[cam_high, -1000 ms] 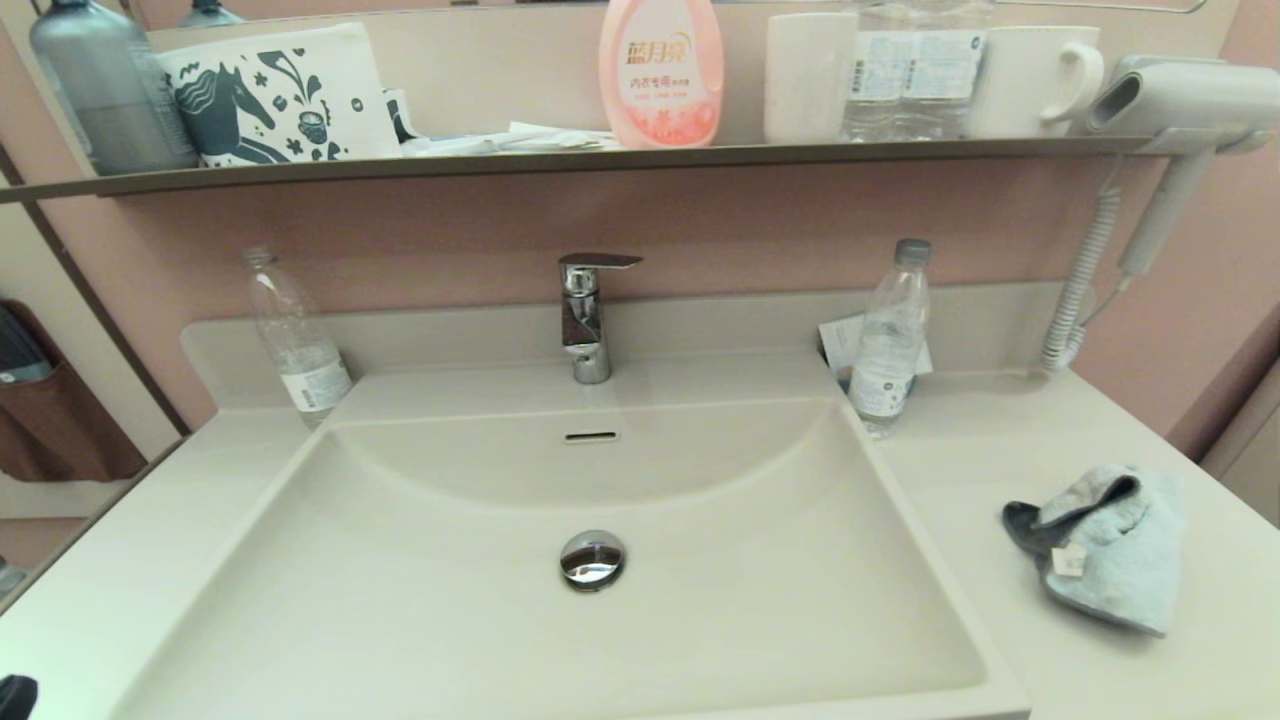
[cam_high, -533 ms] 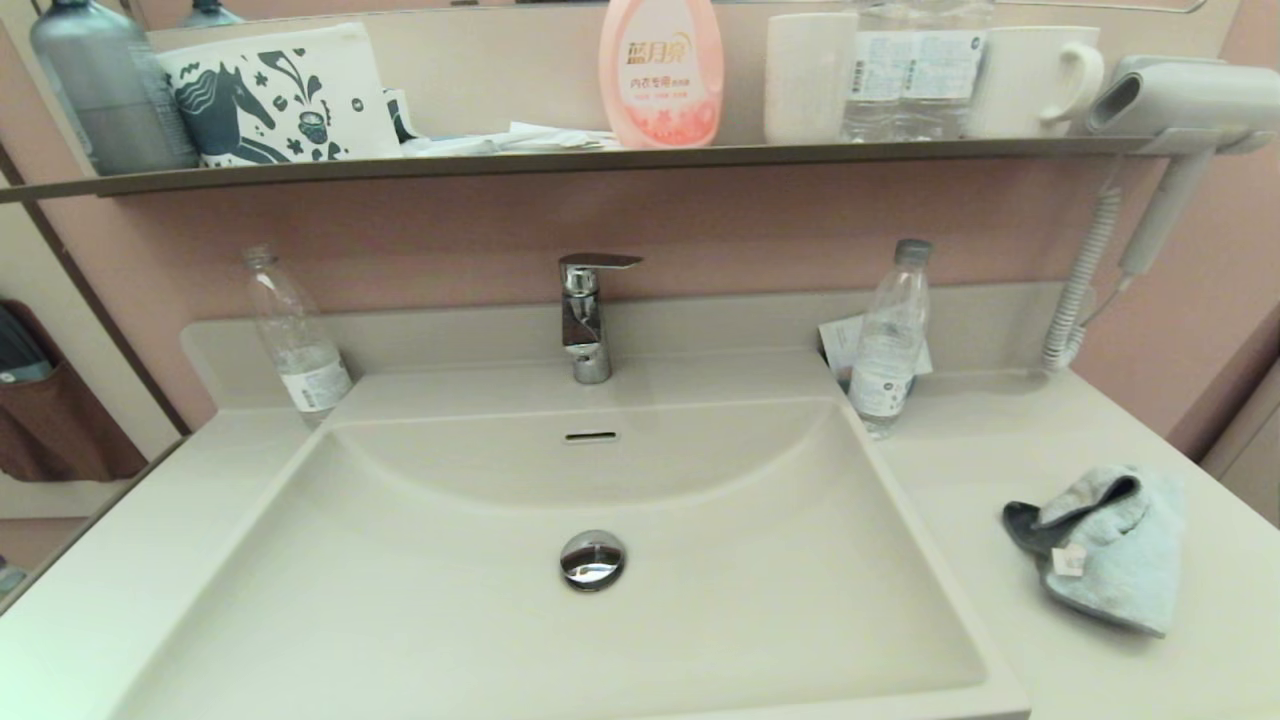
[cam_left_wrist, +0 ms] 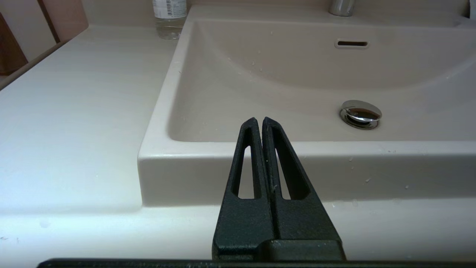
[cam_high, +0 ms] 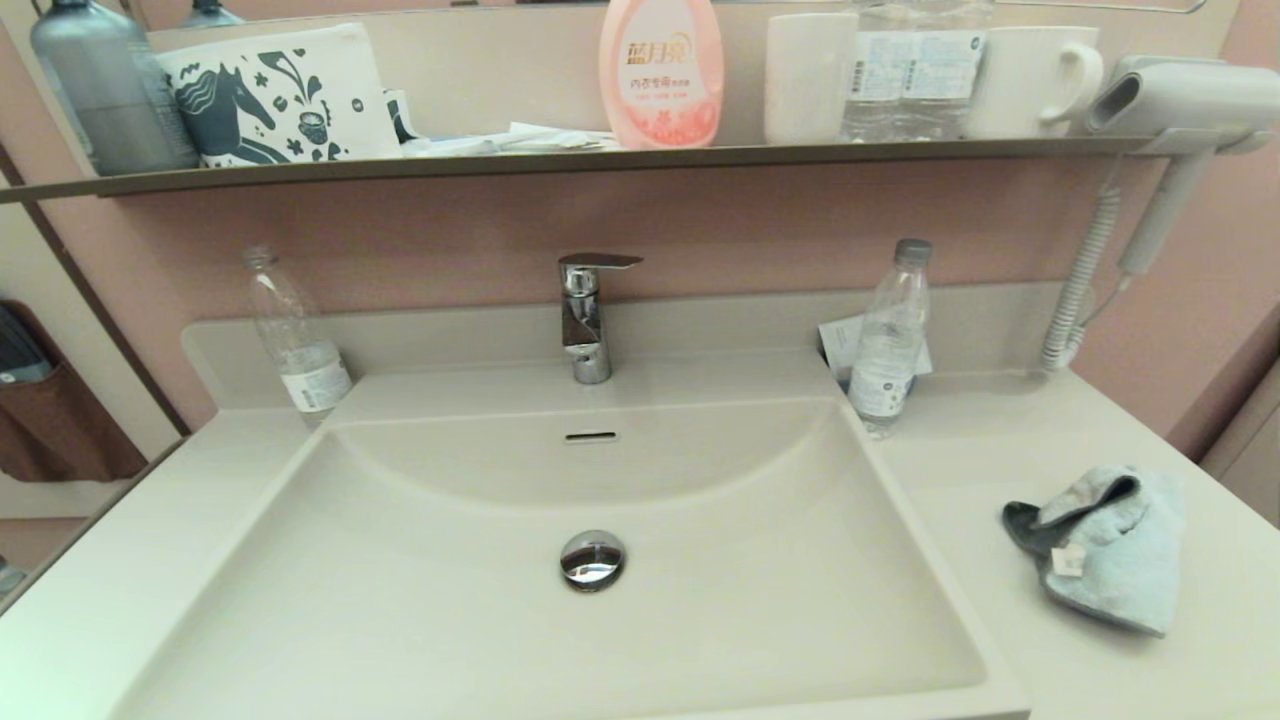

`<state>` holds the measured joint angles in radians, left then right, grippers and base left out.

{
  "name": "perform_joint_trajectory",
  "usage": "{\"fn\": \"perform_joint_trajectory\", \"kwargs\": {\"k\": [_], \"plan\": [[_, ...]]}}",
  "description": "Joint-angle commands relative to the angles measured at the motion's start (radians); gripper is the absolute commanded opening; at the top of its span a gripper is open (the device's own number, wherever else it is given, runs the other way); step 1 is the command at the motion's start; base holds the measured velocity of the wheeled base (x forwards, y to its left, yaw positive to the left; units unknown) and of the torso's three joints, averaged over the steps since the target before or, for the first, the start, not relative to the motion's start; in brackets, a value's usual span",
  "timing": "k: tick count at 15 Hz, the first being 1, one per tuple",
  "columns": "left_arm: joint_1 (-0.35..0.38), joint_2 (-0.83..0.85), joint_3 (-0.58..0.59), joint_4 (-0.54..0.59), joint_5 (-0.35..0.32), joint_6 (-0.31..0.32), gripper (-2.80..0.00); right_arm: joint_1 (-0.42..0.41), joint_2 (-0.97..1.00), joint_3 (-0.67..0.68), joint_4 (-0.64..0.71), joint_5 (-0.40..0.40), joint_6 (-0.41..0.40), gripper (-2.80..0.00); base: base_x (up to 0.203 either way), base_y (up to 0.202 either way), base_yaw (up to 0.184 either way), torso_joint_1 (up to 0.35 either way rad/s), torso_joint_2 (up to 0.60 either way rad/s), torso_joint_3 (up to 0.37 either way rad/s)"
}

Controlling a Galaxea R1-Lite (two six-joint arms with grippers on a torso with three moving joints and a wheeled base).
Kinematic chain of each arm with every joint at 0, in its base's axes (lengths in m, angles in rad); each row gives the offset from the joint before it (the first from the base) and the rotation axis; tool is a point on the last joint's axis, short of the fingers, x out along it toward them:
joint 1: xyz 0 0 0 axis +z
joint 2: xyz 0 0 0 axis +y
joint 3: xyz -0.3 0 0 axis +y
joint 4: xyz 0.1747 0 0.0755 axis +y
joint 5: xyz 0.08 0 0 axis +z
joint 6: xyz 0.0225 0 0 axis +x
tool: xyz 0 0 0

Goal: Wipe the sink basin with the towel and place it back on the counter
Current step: Pick up the cloth

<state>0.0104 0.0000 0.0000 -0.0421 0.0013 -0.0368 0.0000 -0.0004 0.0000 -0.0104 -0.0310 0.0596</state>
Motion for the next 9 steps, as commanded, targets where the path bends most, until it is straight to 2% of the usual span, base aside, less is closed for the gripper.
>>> {"fn": "perform_joint_trajectory", "kwargs": {"k": [1,2,9], "plan": [[0.0,0.002,0.0,-0.002,0.005,-0.025,-2.8,0.0,0.0,0.0,0.0,0.0,0.0,-2.8,0.0,0.0,0.0,0.0,0.0,0.0],[0.0,0.002,0.0,-0.003,0.008,-0.041,-2.8,0.0,0.0,0.0,0.0,0.0,0.0,-2.8,0.0,0.0,0.0,0.0,0.0,0.0],[0.0,0.002,0.0,-0.004,0.008,-0.041,-2.8,0.0,0.0,0.0,0.0,-0.001,-0.001,-2.8,0.0,0.0,0.0,0.0,0.0,0.0]]}}
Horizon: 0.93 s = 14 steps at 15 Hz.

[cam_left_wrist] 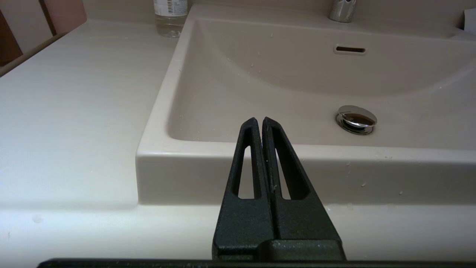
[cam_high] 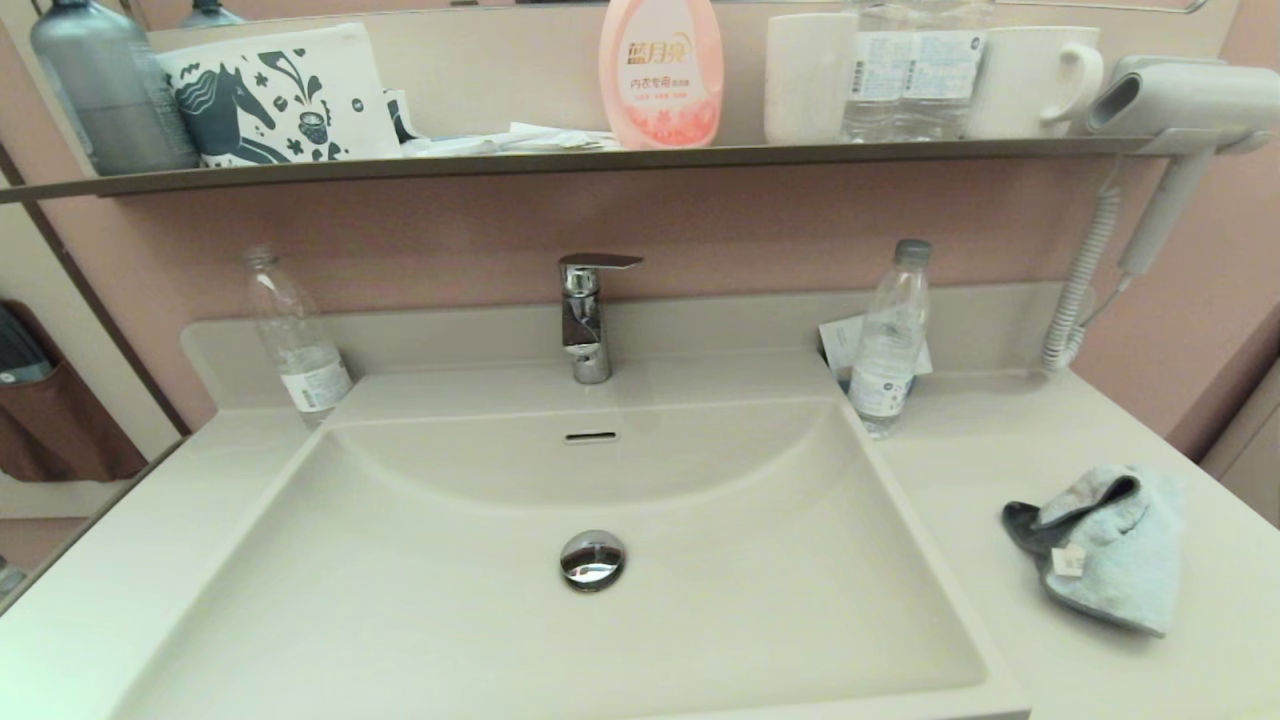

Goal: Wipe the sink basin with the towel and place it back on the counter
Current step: Pick up the cloth

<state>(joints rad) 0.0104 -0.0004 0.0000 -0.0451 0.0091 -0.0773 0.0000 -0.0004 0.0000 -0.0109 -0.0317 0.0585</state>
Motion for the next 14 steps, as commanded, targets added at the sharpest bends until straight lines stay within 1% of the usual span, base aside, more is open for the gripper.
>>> {"fn": "perform_joint_trajectory", "kwargs": {"k": [1,3,6,8,10,11,12,14], "plan": [[0.0,0.002,0.0,-0.001,0.0,-0.001,-2.8,0.0,0.0,0.0,0.0,-0.001,0.0,-2.8,0.0,0.0,0.0,0.0,0.0,0.0],[0.0,0.002,0.0,-0.001,0.0,-0.001,-2.8,0.0,0.0,0.0,0.0,-0.001,0.0,-2.8,0.0,0.0,0.0,0.0,0.0,0.0],[0.0,0.002,0.0,-0.001,0.0,-0.001,-2.8,0.0,0.0,0.0,-0.004,0.0,-0.022,-2.8,0.0,0.0,0.0,0.0,0.0,0.0],[0.0,0.002,0.0,-0.001,0.0,-0.001,-2.8,-0.003,0.003,-0.038,0.004,-0.007,-0.021,-2.8,0.0,0.0,0.0,0.0,0.0,0.0],[0.0,0.002,0.0,-0.001,0.0,-0.001,-2.8,-0.003,0.07,-0.099,0.012,-0.03,-0.02,-2.8,0.0,0.0,0.0,0.0,0.0,0.0],[0.0,0.002,0.0,-0.001,0.0,-0.001,-2.8,-0.003,0.124,-0.152,0.013,-0.035,-0.019,-2.8,0.0,0.0,0.0,0.0,0.0,0.0],[0.0,0.002,0.0,0.0,0.0,-0.001,-2.8,-0.003,0.185,-0.195,0.014,-0.041,-0.018,-2.8,0.0,0.0,0.0,0.0,0.0,0.0],[0.0,0.002,0.0,0.001,0.0,-0.001,-2.8,-0.003,0.328,-0.255,0.012,-0.076,-0.016,-2.8,0.0,0.0,0.0,0.0,0.0,0.0]]}}
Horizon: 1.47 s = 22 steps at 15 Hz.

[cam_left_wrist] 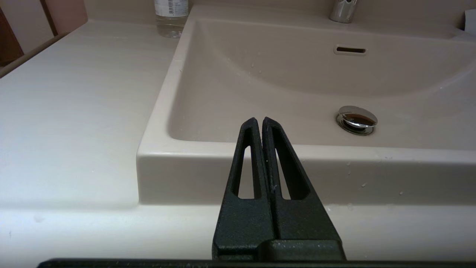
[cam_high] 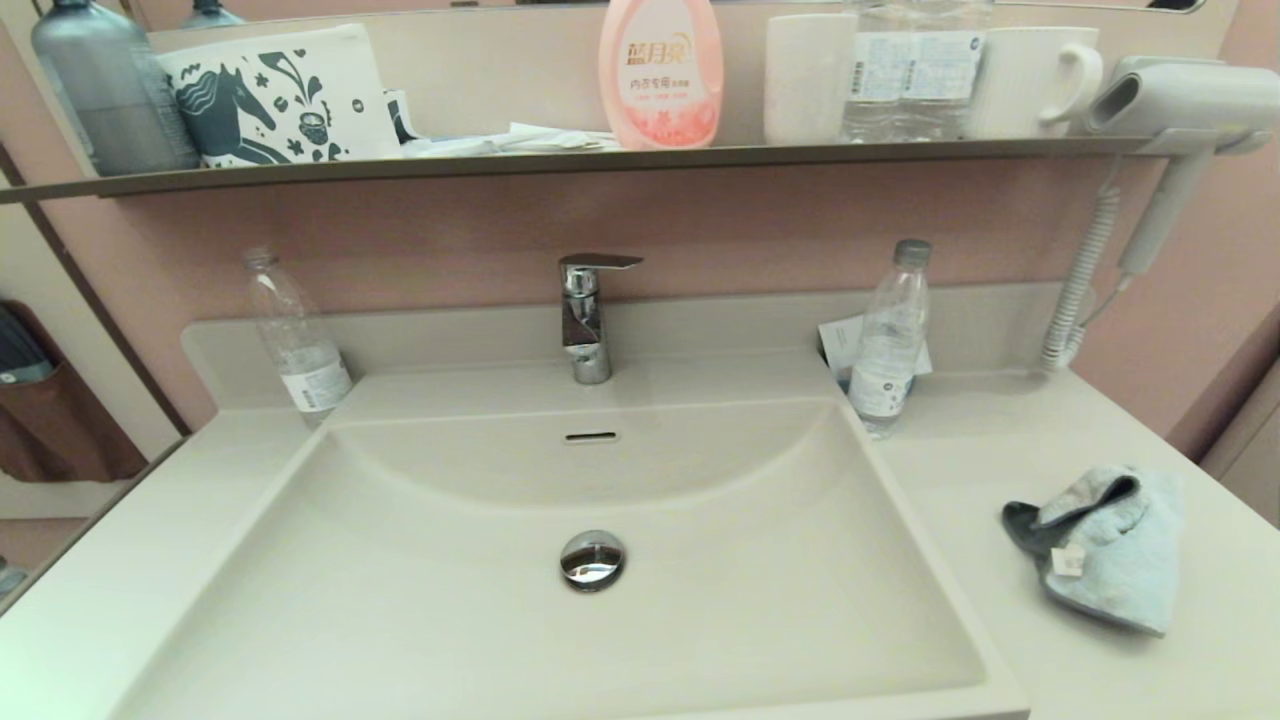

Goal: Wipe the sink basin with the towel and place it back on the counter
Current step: Pick up the cloth

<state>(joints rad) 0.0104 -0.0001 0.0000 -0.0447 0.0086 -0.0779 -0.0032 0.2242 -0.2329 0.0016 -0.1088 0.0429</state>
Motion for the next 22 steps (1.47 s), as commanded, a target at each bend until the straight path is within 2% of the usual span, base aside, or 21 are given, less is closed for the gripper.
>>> {"fn": "perform_joint_trajectory", "kwargs": {"k": [1,5,8,11,12,15,17,22], "plan": [[0.0,0.002,0.0,-0.001,0.001,0.0,-2.8,0.0,0.184,-0.054,-0.003,-0.018,0.003,-2.8,0.0,0.0,0.0,0.0,0.0,0.0],[0.0,0.002,0.0,-0.001,0.001,0.0,-2.8,-0.002,0.598,-0.211,0.009,-0.061,0.068,-2.8,0.0,0.0,0.0,0.0,0.0,0.0],[0.0,0.002,0.0,-0.001,0.001,0.0,-2.8,0.0,0.957,-0.34,0.03,-0.153,0.103,-2.8,0.0,0.0,0.0,0.0,0.0,0.0],[0.0,0.002,0.0,-0.001,0.001,0.0,-2.8,0.056,1.215,-0.502,0.064,-0.257,0.123,-2.8,0.0,0.0,0.0,0.0,0.0,0.0],[0.0,0.002,0.0,-0.001,0.001,0.0,-2.8,0.092,1.262,-0.557,0.076,-0.297,0.126,0.0,0.0,0.0,0.0,0.0,0.0,0.0],[0.0,0.002,0.0,-0.001,0.001,0.0,-2.8,0.13,1.319,-0.643,0.105,-0.336,0.115,0.0,0.0,0.0,0.0,0.0,0.0,0.0],[0.0,0.002,0.0,-0.001,0.001,0.0,-2.8,0.126,1.342,-0.649,0.139,-0.333,0.085,0.0,0.0,0.0,0.0,0.0,0.0,0.0],[0.0,0.002,0.0,-0.001,0.001,0.0,-2.8,0.099,1.447,-0.652,0.144,-0.335,0.08,0.0,0.0,0.0,0.0,0.0,0.0,0.0]]}}
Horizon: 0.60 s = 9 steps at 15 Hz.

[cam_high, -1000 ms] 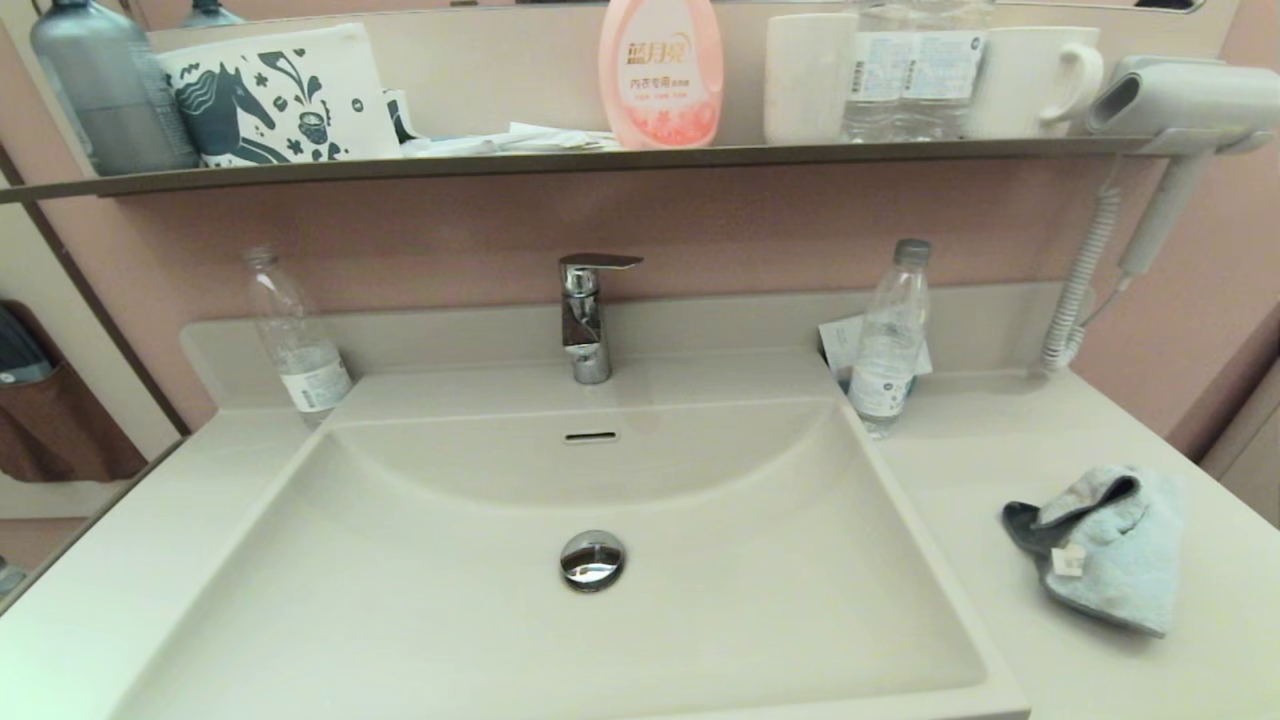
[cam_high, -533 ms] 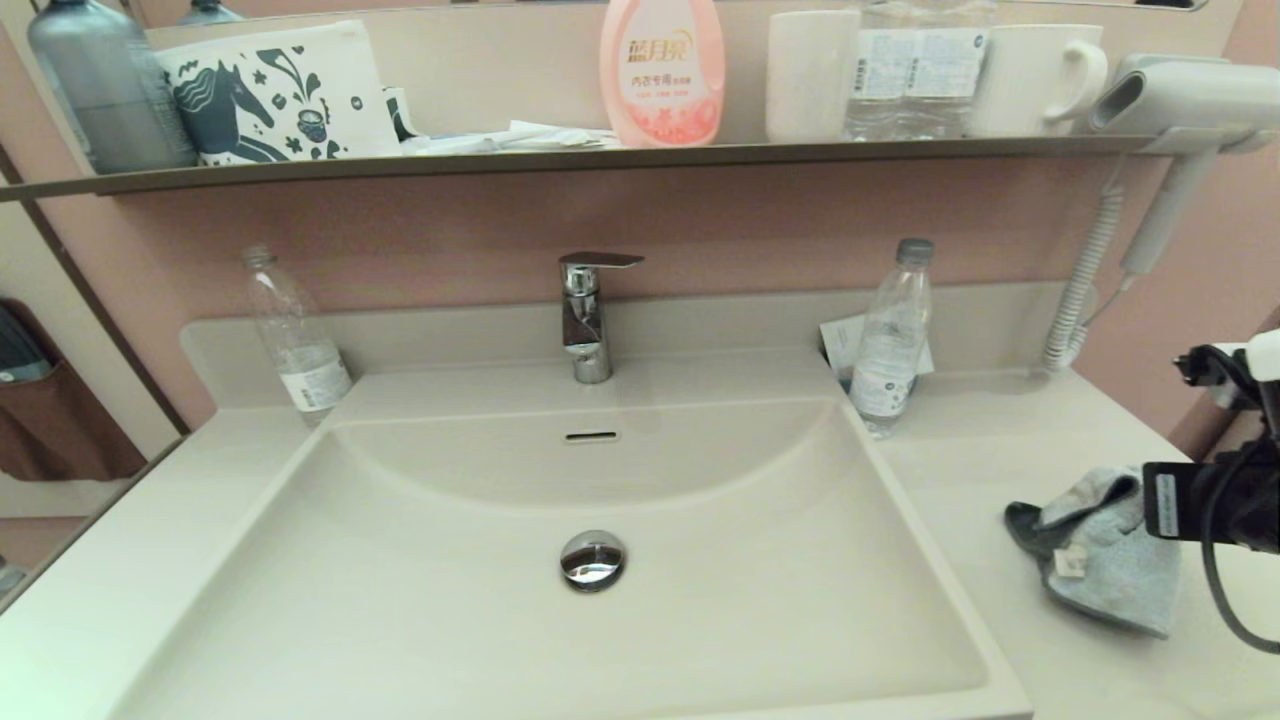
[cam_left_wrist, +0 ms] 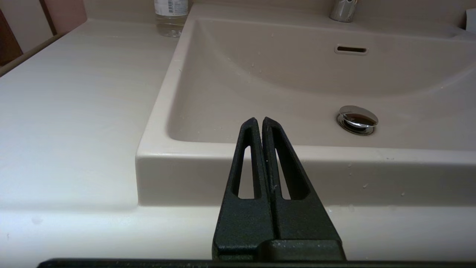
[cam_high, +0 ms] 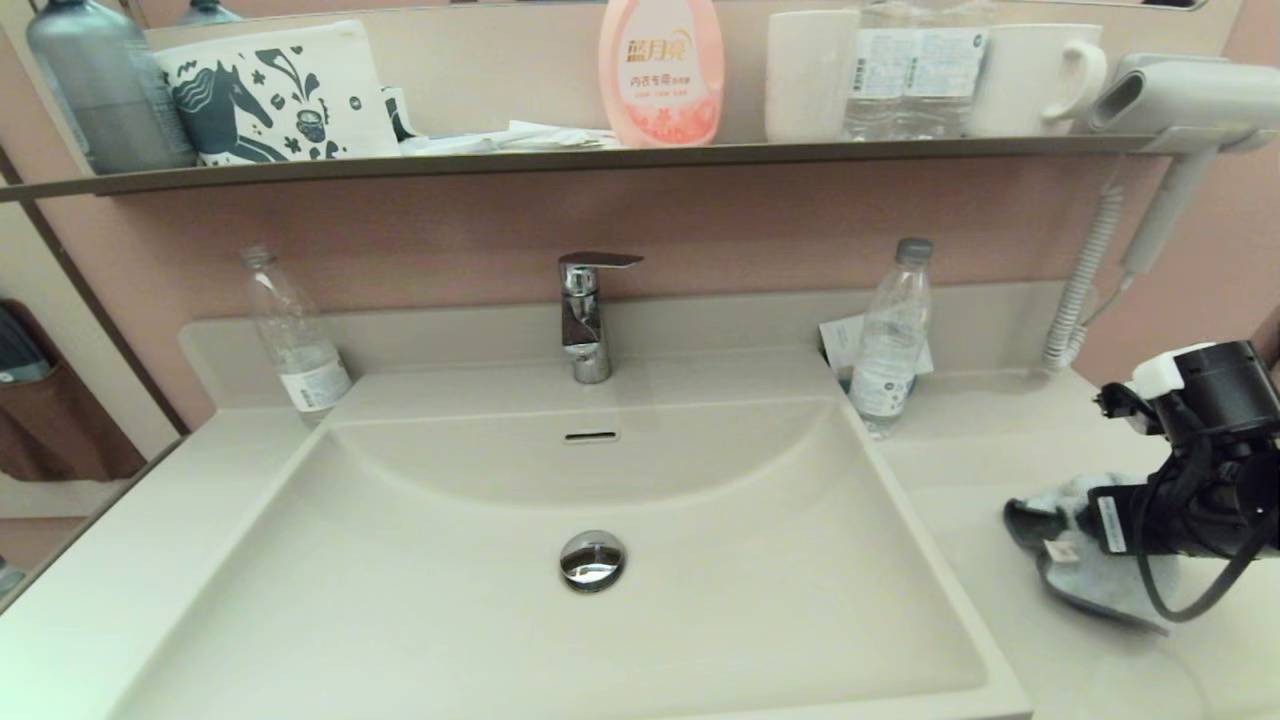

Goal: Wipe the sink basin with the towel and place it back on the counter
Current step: Pick up the cloth

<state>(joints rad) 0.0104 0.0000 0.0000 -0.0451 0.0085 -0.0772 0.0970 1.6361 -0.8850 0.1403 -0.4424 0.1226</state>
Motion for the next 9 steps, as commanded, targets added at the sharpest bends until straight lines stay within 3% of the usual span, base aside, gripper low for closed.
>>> {"fn": "perform_joint_trajectory", "kwargs": {"k": [1,2,6,9], "plan": [[0.0,0.002,0.0,0.0,0.001,-0.001,-2.8,-0.001,0.061,-0.006,-0.017,-0.003,0.001,0.0,0.0,0.0,0.0,0.0,0.0,0.0],[0.0,0.002,0.0,-0.001,0.001,-0.001,-2.8,0.001,0.076,-0.007,-0.063,-0.002,0.0,-2.8,0.0,0.0,0.0,0.0,0.0,0.0],[0.0,0.002,0.0,-0.001,0.001,-0.001,-2.8,0.003,0.07,-0.009,-0.11,0.006,0.0,-2.8,0.0,0.0,0.0,0.0,0.0,0.0],[0.0,0.002,0.0,-0.001,0.001,-0.001,-2.8,0.0,0.01,-0.005,-0.086,0.064,0.016,-2.8,0.0,0.0,0.0,0.0,0.0,0.0]]}}
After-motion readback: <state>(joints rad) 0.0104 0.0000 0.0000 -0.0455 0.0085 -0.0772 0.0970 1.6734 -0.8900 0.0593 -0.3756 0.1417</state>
